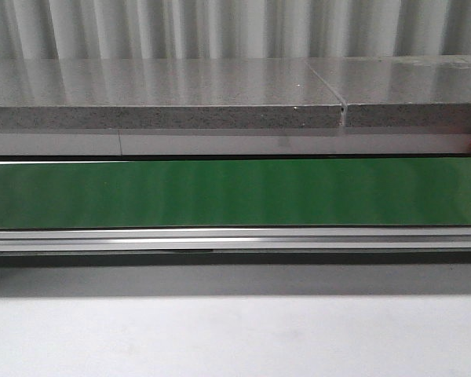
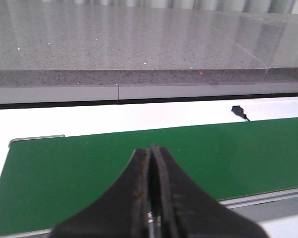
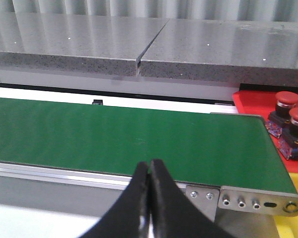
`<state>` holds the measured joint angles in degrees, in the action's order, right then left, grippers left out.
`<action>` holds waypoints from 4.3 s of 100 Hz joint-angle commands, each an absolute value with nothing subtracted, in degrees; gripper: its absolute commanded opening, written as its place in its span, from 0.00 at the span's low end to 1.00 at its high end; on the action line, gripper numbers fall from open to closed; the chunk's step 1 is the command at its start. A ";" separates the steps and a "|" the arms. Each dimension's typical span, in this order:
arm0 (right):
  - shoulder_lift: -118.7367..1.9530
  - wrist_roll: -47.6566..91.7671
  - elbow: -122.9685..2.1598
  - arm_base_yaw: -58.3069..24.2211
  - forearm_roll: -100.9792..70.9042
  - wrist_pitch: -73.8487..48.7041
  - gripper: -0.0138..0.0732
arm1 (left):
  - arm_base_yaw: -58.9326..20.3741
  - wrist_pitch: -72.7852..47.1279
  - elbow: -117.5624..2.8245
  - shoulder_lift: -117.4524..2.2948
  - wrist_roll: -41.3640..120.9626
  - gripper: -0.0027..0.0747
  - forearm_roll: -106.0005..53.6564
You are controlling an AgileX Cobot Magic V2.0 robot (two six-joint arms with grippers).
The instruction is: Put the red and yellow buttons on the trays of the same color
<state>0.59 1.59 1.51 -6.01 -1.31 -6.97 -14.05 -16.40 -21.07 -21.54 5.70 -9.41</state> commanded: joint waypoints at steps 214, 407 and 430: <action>0.92 1.85 0.72 2.31 -1.45 -3.40 0.08 | -14.44 -12.45 -22.72 -22.05 5.74 0.01 -9.78; 0.92 1.85 0.72 2.31 -1.45 -3.40 0.08 | -2.79 4.45 2.57 2.46 0.00 0.01 1.99; 0.92 1.85 0.72 2.31 -1.45 -3.40 0.08 | -2.79 4.46 2.57 2.46 0.00 0.01 2.10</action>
